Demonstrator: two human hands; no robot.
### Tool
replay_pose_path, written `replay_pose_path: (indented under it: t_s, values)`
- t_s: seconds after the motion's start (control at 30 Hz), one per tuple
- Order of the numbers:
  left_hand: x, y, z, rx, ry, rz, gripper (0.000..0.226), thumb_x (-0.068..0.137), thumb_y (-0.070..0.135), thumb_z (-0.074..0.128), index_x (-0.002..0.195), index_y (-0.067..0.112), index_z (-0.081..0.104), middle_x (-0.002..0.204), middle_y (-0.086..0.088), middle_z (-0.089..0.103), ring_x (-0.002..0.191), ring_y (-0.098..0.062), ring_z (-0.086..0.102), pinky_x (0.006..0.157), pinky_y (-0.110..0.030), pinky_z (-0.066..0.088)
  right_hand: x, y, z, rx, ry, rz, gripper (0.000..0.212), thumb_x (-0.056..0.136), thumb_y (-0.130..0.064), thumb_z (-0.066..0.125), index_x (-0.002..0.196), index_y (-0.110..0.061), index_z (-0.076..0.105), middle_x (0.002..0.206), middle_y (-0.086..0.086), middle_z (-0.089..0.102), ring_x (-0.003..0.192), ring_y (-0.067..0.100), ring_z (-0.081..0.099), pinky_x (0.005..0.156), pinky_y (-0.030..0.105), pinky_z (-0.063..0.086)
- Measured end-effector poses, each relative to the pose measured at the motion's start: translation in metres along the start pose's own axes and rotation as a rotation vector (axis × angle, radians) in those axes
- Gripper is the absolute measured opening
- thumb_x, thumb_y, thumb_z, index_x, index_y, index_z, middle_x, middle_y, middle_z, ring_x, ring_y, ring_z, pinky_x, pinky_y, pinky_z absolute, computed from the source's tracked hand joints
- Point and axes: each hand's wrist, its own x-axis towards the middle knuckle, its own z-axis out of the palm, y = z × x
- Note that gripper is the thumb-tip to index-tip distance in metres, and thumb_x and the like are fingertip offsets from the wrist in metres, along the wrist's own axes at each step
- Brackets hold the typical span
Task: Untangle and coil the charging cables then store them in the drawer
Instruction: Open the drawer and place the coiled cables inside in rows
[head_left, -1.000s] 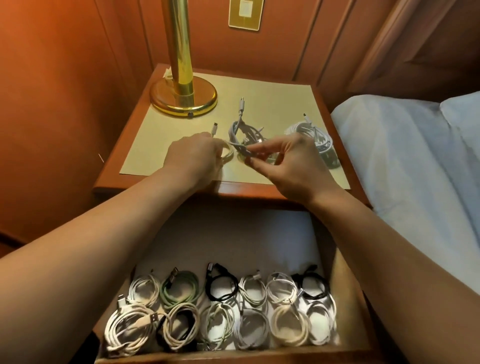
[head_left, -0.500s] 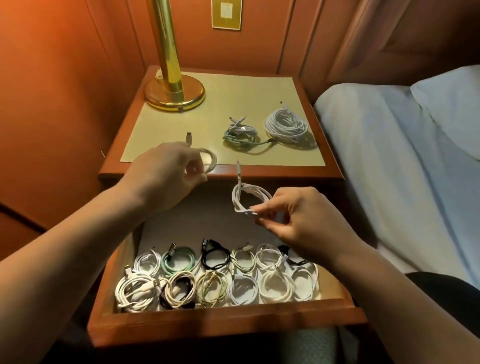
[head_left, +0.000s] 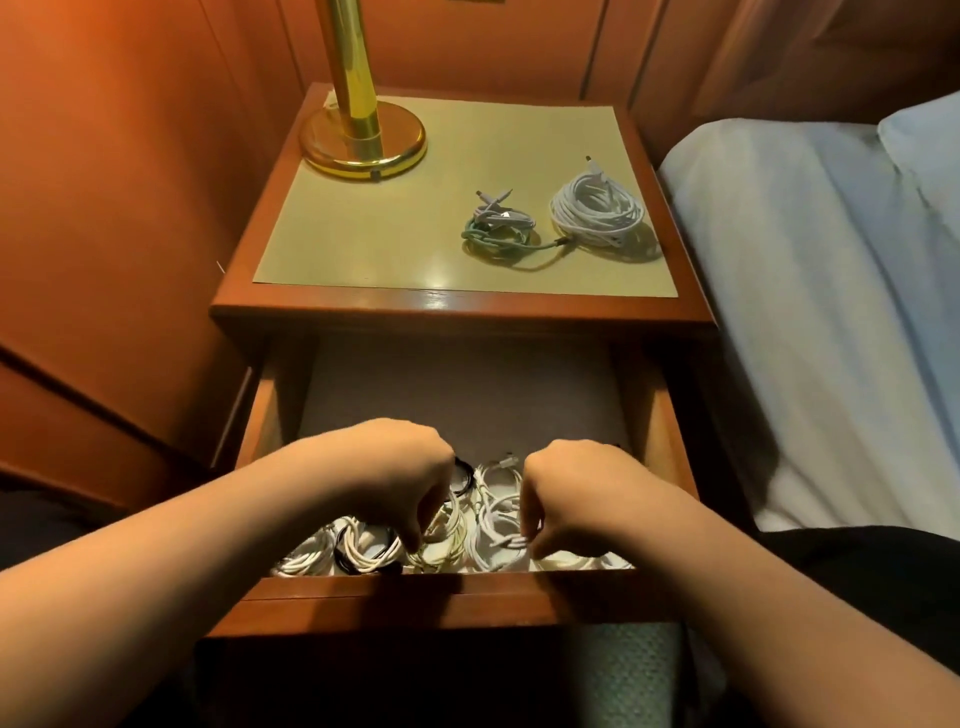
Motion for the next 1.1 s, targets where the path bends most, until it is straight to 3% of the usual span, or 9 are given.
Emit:
replay_pose_path:
  t_s: [0.07, 0.2, 0.33, 0.53, 0.63, 0.77, 0.87, 0.97, 1.1]
  values:
    - [0.015, 0.002, 0.011, 0.004, -0.054, 0.025, 0.02, 0.074, 0.04, 0.087, 0.089, 0.027, 0.082, 0.063, 0.014, 0.063, 0.061, -0.007, 0.057, 0.059, -0.026, 0.045, 0.01, -0.005, 0.01, -0.035, -0.032, -0.02, 0.022, 0.078, -0.032, 0.087, 0.098, -0.028, 0.081, 0.089, -0.006, 0.067, 0.087, 0.022, 0.068, 0.074, 0.032, 0.056]
    - [0.035, -0.002, 0.021, -0.051, -0.173, 0.041, 0.02, 0.074, 0.036, 0.089, 0.09, 0.026, 0.083, 0.07, 0.014, 0.068, 0.064, -0.005, 0.058, 0.059, -0.027, 0.048, 0.028, -0.009, 0.025, -0.064, -0.043, -0.031, 0.025, 0.077, -0.027, 0.086, 0.099, -0.02, 0.077, 0.105, 0.0, 0.07, 0.098, 0.026, 0.068, 0.077, 0.037, 0.057]
    - [0.049, -0.005, 0.028, -0.046, -0.22, 0.025, 0.024, 0.071, 0.038, 0.09, 0.089, 0.026, 0.083, 0.075, 0.008, 0.073, 0.07, -0.015, 0.065, 0.06, -0.033, 0.05, 0.039, -0.006, 0.034, -0.063, -0.075, -0.038, 0.029, 0.074, -0.03, 0.09, 0.099, -0.02, 0.078, 0.103, 0.001, 0.073, 0.097, 0.025, 0.069, 0.078, 0.039, 0.06]
    - [0.055, 0.007, 0.031, 0.056, -0.218, -0.004, 0.036, 0.069, 0.042, 0.092, 0.095, 0.021, 0.081, 0.076, 0.003, 0.066, 0.064, -0.016, 0.054, 0.059, -0.028, 0.044, 0.047, -0.003, 0.046, -0.04, -0.066, -0.05, 0.024, 0.079, -0.023, 0.082, 0.103, -0.019, 0.077, 0.107, 0.005, 0.074, 0.098, 0.029, 0.07, 0.083, 0.044, 0.062]
    - [0.055, 0.011, 0.027, 0.048, -0.272, -0.027, 0.035, 0.071, 0.038, 0.092, 0.098, 0.019, 0.081, 0.077, 0.004, 0.065, 0.076, -0.021, 0.064, 0.066, -0.031, 0.052, 0.05, -0.001, 0.049, -0.029, -0.08, -0.071, 0.025, 0.08, -0.02, 0.08, 0.105, -0.02, 0.078, 0.106, 0.005, 0.074, 0.098, 0.029, 0.07, 0.083, 0.043, 0.061]
    - [0.05, 0.015, 0.018, 0.055, -0.277, -0.067, 0.026, 0.076, 0.034, 0.087, 0.091, 0.013, 0.081, 0.065, 0.004, 0.065, 0.063, -0.018, 0.062, 0.053, -0.028, 0.047, 0.051, 0.0, 0.048, -0.025, -0.132, -0.104, 0.027, 0.078, -0.019, 0.082, 0.104, -0.022, 0.08, 0.101, 0.004, 0.076, 0.093, 0.026, 0.071, 0.083, 0.041, 0.062]
    - [0.046, 0.012, 0.005, -0.082, -0.298, -0.093, 0.022, 0.088, 0.032, 0.076, 0.094, 0.011, 0.081, 0.083, -0.001, 0.078, 0.079, -0.02, 0.075, 0.069, -0.031, 0.057, 0.049, 0.002, 0.04, 0.011, -0.181, -0.113, 0.033, 0.077, -0.015, 0.085, 0.108, -0.024, 0.08, 0.096, -0.001, 0.076, 0.092, 0.021, 0.072, 0.083, 0.036, 0.061]
    - [0.039, 0.007, -0.018, -0.166, -0.19, -0.074, 0.029, 0.094, 0.042, 0.07, 0.096, 0.015, 0.079, 0.08, 0.002, 0.075, 0.078, -0.018, 0.072, 0.066, -0.028, 0.053, 0.043, 0.006, 0.022, 0.078, -0.201, -0.128, 0.035, 0.077, -0.022, 0.089, 0.11, -0.027, 0.079, 0.09, -0.007, 0.074, 0.09, 0.016, 0.072, 0.08, 0.03, 0.057]
    - [0.024, -0.002, -0.049, -0.12, 0.146, -0.086, 0.03, 0.091, 0.052, 0.069, 0.093, 0.024, 0.079, 0.084, 0.007, 0.074, 0.077, -0.015, 0.066, 0.066, -0.027, 0.047, 0.03, 0.023, -0.017, 0.174, -0.033, -0.118, 0.032, 0.086, -0.048, 0.08, 0.114, -0.033, 0.077, 0.083, -0.014, 0.067, 0.084, 0.009, 0.065, 0.078, 0.026, 0.051]
